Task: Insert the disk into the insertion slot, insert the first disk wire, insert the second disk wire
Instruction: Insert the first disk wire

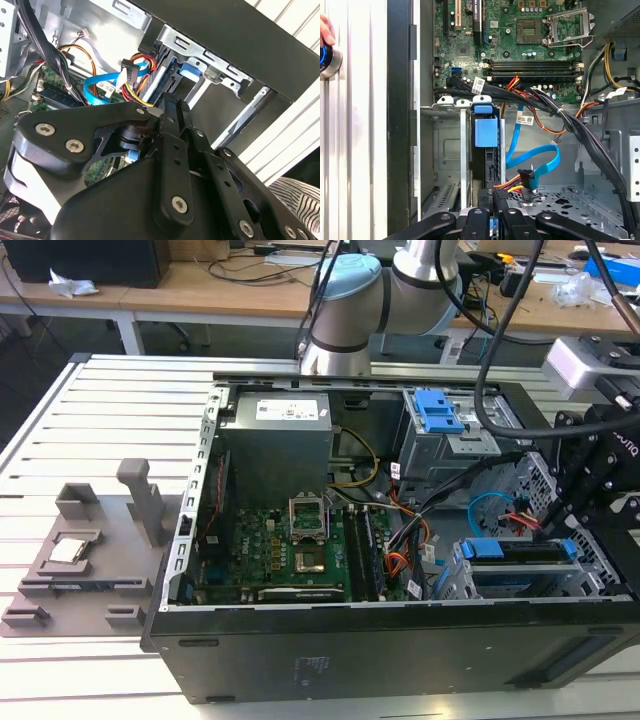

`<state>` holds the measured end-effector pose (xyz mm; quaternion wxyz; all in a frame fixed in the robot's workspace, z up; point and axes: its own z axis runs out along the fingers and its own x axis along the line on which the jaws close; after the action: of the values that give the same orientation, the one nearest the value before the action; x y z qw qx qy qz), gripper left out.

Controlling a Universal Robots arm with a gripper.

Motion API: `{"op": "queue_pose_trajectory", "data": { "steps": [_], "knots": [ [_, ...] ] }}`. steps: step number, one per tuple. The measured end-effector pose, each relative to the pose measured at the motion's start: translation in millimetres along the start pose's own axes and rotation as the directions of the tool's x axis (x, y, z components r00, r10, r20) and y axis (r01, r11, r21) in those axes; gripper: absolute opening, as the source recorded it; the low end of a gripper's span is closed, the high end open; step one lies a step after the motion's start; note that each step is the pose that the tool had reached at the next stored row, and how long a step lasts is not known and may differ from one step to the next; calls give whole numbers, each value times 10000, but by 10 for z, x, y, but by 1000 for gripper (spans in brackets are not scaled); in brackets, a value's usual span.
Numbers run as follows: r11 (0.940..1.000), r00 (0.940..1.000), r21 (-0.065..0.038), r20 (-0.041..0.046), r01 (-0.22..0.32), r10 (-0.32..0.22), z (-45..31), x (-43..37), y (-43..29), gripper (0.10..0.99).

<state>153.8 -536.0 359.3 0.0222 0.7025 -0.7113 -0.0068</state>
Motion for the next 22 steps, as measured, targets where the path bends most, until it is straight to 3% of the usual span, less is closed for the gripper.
{"op": "queue_pose_trajectory", "data": {
  "steps": [12,17,22],
  "knots": [
    [10000,10000,0,-1,0,0,67,-2,-25,165],
    [10000,10000,0,0,0,0,106,-64,-26,165],
    [10000,10000,-1,1,-39,39,137,-71,-29,165]
  ]
}}
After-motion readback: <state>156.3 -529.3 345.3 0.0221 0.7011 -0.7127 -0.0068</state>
